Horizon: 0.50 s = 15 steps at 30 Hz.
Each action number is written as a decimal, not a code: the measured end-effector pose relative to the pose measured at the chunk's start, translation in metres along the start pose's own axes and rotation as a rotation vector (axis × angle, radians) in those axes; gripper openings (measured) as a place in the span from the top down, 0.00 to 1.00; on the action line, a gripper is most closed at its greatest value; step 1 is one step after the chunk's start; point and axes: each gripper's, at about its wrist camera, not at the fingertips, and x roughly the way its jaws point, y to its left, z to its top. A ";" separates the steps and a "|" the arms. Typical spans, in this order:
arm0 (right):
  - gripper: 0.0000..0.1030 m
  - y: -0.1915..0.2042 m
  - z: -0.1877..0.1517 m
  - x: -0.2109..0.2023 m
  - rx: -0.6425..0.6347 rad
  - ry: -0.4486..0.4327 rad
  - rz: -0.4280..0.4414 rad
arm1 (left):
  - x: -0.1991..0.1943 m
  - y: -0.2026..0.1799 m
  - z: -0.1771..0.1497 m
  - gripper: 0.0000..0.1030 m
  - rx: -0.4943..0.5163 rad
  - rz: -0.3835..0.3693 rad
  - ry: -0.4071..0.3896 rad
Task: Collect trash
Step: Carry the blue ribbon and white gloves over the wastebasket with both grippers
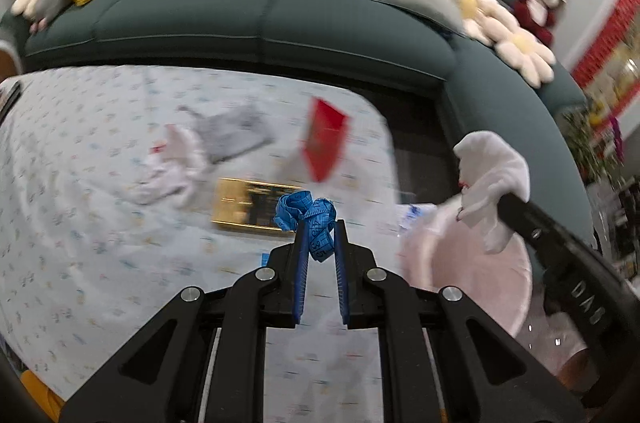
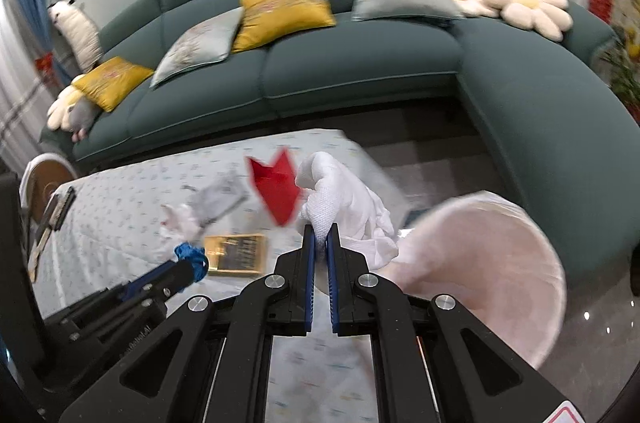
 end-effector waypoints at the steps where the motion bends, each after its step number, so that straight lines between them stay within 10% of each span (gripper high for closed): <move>1: 0.94 -0.013 -0.003 -0.004 0.010 -0.002 -0.017 | 0.001 -0.009 -0.002 0.88 0.012 -0.007 0.003; 15: 0.94 -0.120 -0.036 -0.025 0.141 -0.003 -0.106 | 0.032 -0.140 -0.032 0.88 0.205 -0.109 0.070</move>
